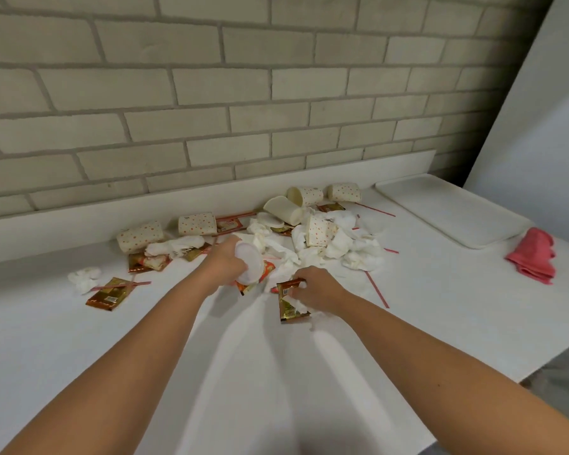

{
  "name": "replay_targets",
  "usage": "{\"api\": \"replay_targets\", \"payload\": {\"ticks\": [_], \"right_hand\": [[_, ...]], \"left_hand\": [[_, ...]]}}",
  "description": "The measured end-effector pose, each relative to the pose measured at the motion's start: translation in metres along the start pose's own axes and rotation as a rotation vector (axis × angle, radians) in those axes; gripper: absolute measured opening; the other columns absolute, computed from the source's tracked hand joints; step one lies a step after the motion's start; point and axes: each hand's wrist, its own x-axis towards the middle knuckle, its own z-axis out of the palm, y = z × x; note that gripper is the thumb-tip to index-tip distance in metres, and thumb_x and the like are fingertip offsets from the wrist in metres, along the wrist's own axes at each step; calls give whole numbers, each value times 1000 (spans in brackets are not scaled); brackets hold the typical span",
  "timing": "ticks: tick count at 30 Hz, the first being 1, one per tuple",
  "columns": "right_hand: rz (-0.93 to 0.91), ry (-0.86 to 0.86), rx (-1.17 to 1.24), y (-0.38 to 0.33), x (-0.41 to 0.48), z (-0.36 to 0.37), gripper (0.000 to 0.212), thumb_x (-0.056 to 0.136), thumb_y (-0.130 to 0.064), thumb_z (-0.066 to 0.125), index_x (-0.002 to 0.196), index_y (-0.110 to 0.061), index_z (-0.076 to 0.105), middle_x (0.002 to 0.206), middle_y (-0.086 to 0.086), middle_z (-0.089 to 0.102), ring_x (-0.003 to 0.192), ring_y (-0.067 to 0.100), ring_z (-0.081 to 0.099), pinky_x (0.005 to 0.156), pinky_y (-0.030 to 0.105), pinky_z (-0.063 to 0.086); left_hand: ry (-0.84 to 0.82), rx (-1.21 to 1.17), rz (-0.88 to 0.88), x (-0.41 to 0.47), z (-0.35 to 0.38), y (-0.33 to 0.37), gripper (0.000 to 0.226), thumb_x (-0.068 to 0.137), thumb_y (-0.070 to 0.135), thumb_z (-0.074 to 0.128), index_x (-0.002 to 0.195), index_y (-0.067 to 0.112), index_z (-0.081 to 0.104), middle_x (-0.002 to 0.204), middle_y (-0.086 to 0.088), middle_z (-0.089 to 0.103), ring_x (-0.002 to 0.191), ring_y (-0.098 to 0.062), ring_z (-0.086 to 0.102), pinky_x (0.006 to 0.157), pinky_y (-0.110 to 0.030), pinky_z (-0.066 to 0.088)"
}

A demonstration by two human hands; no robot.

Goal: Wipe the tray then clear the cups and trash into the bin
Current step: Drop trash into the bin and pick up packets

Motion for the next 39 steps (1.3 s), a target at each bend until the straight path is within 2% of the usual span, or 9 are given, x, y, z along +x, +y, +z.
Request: {"api": "replay_targets", "payload": {"ticks": [3,6,11,16,24,30,34,36,39], "right_hand": [[73,37,35,39,-23,-32,10,91,-19,56,89,-11,60,76,1,53,61,14,48,49,19,34],[143,84,55,78,-49,-61,10,91,-19,55,87,-10,57,81,5,53,53,9,41,46,18,31],[252,159,10,141,-98,-104,23,91,-17,54,104,-1,64,91,6,53,68,18,49,48,17,33],[351,221,-8,206,-154,-140,25,88,-18,56,105,-2,65,107,12,63,84,20,52,59,22,40],[535,227,33,301,-224,-158,17,86,-17,59,96,-5,65,86,4,61,77,18,52,56,19,38],[675,196,13,371,-253,-135,23,87,-17,57,105,-4,65,94,7,65,81,19,53,65,27,41],[782,126,-20,404,-259,-114,12,86,-16,53,89,-6,58,87,8,56,77,22,52,53,25,36],[800,93,-22,416,-257,-107,13,87,-17,52,93,-8,59,92,9,58,82,24,55,58,26,41],[790,54,-15,423,-251,-102,33,94,-26,49,119,-7,58,118,12,61,110,28,57,88,33,46]], "left_hand": [[-113,36,75,-12,49,40,44,87,1,47,129,14,39,117,-15,49,97,-30,54,58,-31,50],[-197,37,129,-27,97,77,41,87,1,44,127,13,39,113,-13,49,94,-29,54,65,-36,52],[-315,54,208,-60,175,135,45,88,1,43,131,10,36,124,-17,47,92,-27,52,59,-30,51],[-441,84,261,-108,253,186,47,89,2,45,133,10,33,126,-15,47,96,-23,49,59,-23,48],[-584,181,334,-167,361,220,54,92,5,47,141,8,24,139,-17,41,124,-31,47,96,-34,47],[-617,294,280,-173,427,203,52,89,6,49,139,5,32,134,-17,47,121,-31,51,100,-37,46],[-667,314,155,-174,456,194,54,92,5,47,142,2,28,143,-18,39,129,-31,43,105,-36,42],[-688,256,109,-174,465,191,53,91,10,53,139,1,31,139,-19,43,124,-32,48,100,-38,46],[-695,244,85,-173,473,188,57,90,24,59,136,2,33,136,-16,47,124,-29,49,99,-32,44]]}}
